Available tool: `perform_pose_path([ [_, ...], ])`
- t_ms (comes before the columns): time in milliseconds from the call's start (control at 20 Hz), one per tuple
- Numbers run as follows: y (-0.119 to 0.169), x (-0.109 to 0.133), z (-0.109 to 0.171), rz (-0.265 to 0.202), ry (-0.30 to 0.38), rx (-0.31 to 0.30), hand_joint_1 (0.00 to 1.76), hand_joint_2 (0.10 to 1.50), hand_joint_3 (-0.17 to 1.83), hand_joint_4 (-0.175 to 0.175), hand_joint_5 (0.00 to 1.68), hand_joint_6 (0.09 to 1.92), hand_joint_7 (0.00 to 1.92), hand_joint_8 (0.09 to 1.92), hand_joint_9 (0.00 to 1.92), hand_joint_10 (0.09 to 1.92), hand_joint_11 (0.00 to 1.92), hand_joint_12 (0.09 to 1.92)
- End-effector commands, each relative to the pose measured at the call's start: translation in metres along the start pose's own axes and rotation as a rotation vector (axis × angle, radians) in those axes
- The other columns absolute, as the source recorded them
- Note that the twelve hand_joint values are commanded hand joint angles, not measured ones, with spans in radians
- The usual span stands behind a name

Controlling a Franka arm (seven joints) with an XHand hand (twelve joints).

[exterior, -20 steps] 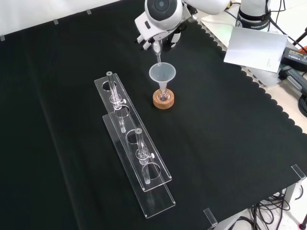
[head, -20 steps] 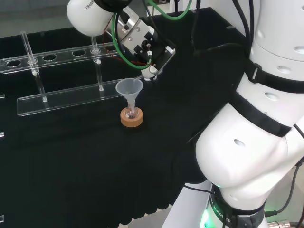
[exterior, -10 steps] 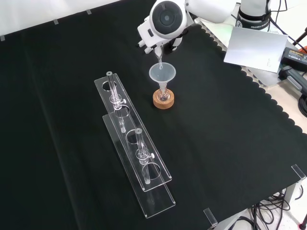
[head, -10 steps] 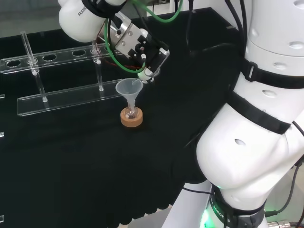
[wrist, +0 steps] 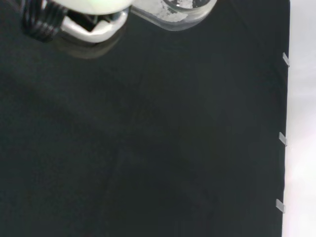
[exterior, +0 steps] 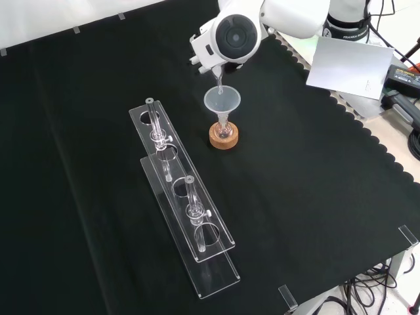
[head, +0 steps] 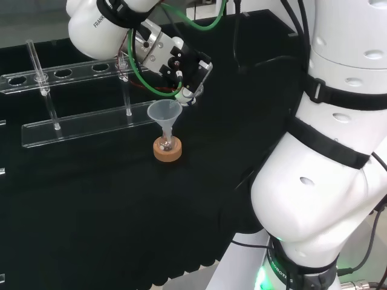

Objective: Pour all the NaCl from the weighing funnel into the round-bottom flask.

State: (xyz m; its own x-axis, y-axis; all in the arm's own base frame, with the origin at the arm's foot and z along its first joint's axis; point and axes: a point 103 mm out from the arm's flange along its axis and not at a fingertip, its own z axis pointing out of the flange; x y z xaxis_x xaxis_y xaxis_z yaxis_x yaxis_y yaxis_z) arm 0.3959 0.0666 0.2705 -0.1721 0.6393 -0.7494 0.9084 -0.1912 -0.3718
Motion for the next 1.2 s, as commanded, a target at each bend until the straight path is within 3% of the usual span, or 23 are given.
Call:
perform_pose_path([
  [50,-0.002,0.0005,-0.0014,0.006,-0.029,-0.002,1.11,0.7,0.6,0.175,1.24,0.7,0.83,0.63,1.32,0.09,1.17,0.82],
  [1200,-0.0034,0.0042,-0.0075,0.015,-0.124,-0.01,1.11,0.7,0.6,0.175,1.24,0.7,0.83,0.63,1.33,0.09,1.18,0.81],
])
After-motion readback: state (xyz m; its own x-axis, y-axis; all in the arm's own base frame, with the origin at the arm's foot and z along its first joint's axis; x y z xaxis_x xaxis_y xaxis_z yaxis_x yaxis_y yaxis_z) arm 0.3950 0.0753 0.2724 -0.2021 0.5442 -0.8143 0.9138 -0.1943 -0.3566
